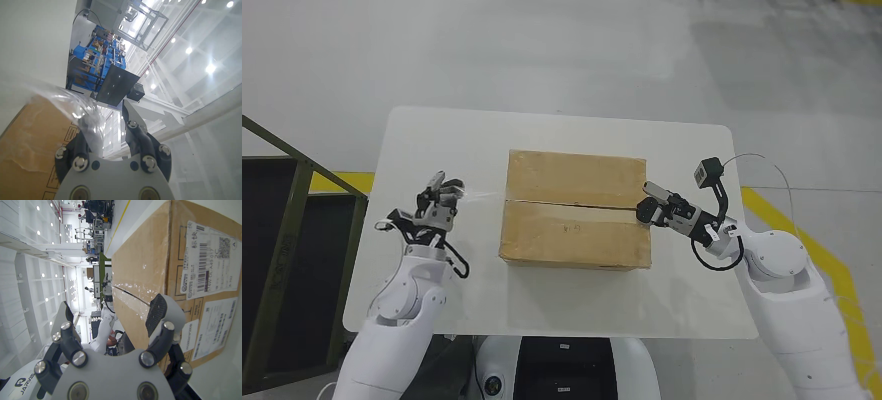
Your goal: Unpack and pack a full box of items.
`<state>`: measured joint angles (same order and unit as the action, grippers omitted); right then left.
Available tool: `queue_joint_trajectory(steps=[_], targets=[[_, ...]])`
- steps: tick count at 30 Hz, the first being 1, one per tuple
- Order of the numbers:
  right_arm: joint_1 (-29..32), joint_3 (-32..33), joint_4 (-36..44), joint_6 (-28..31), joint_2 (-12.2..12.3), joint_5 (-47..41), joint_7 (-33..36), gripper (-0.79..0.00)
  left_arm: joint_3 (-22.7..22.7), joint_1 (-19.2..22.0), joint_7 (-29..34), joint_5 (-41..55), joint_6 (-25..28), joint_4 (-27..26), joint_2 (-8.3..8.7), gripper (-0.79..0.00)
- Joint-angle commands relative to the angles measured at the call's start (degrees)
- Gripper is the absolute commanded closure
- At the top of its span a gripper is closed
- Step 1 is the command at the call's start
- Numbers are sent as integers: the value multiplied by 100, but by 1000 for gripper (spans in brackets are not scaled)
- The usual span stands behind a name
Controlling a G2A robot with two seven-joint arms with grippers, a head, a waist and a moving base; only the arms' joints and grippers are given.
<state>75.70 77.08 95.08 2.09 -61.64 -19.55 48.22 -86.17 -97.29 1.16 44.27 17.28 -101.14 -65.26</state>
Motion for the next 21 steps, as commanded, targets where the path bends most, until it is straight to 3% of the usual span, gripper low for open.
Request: queue_joint_trajectory(steps=[1,13,21], targets=[[0,0,0,0,0,0,0,-785,-86,-39,17,42,-11,-31,-5,-259],[0,0,0,0,0,0,0,-785,-624,-290,110,377,20,-89,-51,-280],[0,0,0,0,0,0,0,-785,-815,-461,228,346,-84,-426,-83,-200]])
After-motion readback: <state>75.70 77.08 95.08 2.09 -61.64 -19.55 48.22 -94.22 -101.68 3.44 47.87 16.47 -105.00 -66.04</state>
